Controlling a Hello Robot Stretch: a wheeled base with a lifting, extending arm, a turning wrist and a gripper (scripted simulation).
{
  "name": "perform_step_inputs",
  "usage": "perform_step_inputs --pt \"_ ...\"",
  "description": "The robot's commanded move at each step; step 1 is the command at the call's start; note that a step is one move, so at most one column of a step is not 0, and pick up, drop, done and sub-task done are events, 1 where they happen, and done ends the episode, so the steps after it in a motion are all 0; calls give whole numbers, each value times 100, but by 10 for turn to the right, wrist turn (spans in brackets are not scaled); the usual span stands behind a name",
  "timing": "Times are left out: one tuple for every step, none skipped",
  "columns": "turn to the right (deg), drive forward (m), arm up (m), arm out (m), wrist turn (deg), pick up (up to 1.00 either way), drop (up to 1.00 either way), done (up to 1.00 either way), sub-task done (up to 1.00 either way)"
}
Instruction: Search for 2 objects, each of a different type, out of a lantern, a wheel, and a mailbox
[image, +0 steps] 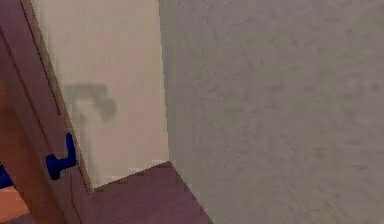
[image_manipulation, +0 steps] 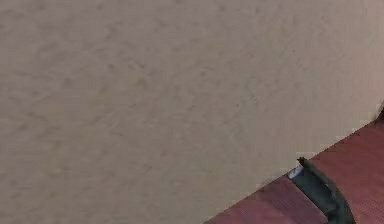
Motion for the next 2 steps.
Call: perform_step_inputs --pt "450 0 0 0 0 0 0 0 0" --pt "450 0 0 0 0 0 0 0 0"
